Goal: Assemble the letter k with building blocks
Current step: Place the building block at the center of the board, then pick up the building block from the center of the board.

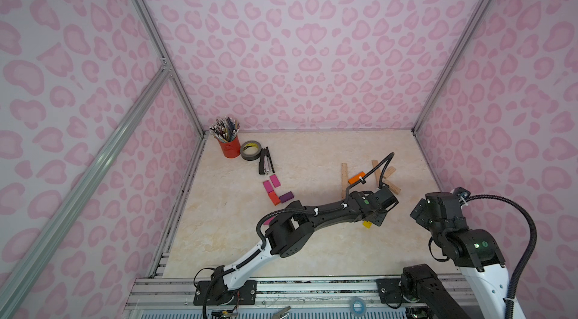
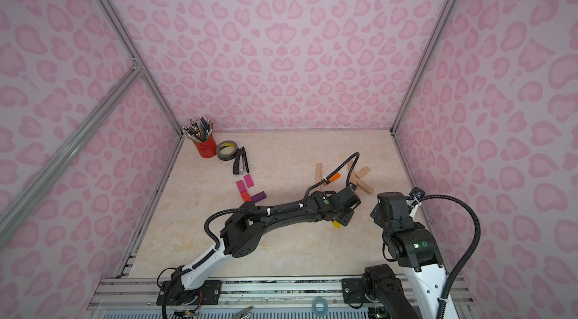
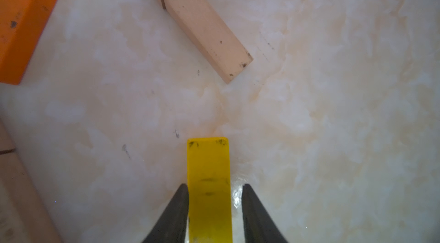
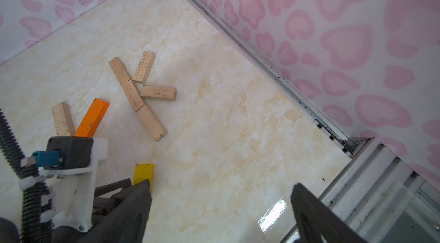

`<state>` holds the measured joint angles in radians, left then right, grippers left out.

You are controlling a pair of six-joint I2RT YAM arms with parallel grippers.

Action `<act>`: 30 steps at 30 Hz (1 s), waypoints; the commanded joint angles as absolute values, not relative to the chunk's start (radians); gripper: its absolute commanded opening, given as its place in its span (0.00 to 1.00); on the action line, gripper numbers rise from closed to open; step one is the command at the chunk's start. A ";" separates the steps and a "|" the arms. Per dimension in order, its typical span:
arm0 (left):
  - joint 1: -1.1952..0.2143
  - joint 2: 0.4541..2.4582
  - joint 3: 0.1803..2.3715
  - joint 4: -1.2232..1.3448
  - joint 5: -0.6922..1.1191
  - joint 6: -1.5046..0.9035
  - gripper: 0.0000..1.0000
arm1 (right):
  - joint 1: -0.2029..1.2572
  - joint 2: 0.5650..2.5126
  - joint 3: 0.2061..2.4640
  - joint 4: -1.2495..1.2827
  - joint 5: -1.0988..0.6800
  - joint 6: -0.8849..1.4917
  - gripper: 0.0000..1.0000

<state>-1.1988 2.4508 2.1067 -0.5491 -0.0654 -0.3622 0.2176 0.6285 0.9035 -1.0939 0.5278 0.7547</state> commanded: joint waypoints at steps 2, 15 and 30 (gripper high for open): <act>-1.188 2.373 2.099 -0.534 -0.064 -0.353 0.40 | 0.218 0.621 0.917 -1.088 0.484 0.722 0.93; -1.029 1.683 1.349 -0.065 0.033 -0.358 0.49 | 0.219 0.676 0.880 -0.950 0.199 0.650 0.99; -0.904 0.983 0.773 0.026 0.262 -0.030 0.71 | 0.388 0.995 0.792 -0.876 0.221 0.778 0.85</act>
<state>-0.9031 1.0359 0.8074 -0.0010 0.2119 -0.1627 0.3588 0.9649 0.8055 -0.8989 0.1509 0.7280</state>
